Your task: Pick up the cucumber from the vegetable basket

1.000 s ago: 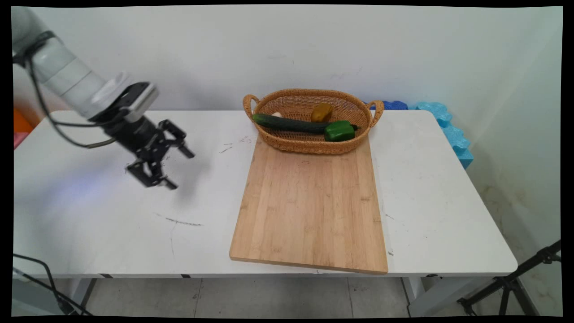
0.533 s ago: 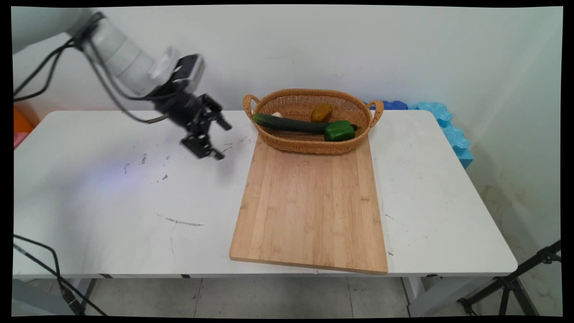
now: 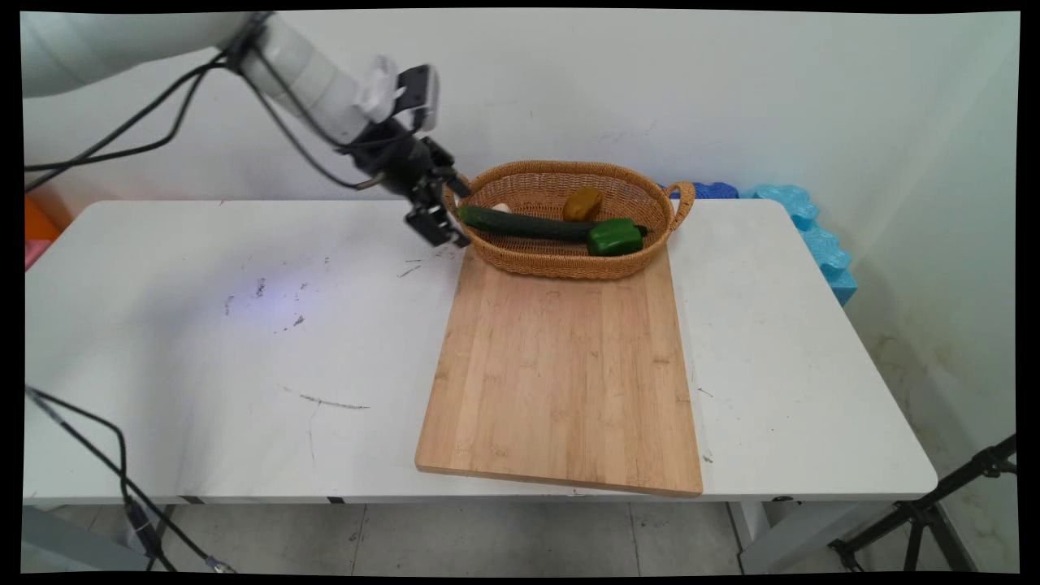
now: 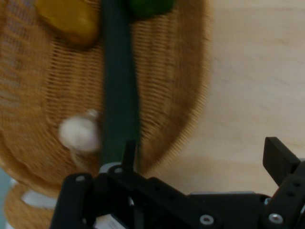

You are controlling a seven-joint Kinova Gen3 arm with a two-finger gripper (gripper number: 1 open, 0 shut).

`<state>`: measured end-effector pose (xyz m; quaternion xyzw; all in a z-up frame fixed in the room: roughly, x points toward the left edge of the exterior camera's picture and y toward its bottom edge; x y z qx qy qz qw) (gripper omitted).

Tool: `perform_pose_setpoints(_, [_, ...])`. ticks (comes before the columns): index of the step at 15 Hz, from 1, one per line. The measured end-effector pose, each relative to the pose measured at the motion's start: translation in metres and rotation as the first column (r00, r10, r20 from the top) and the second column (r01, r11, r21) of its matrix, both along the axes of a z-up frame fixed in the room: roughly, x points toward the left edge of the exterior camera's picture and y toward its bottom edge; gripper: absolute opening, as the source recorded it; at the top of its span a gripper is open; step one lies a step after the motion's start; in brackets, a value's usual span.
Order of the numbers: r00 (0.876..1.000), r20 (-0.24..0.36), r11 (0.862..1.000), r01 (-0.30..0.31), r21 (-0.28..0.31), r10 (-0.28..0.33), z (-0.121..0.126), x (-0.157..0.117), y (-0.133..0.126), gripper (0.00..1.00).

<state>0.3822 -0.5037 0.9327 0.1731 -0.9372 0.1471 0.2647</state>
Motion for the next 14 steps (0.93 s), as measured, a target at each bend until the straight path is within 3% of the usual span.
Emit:
perform_pose_setpoints(7, [0.995,0.003,0.995,-0.095,-0.023,0.096,-0.022,-0.034,-0.065,1.00])
perform_pose_setpoints(14, [0.990,0.038,0.991,-0.136,0.005,0.135,-0.059,-0.057,-0.104,1.00])
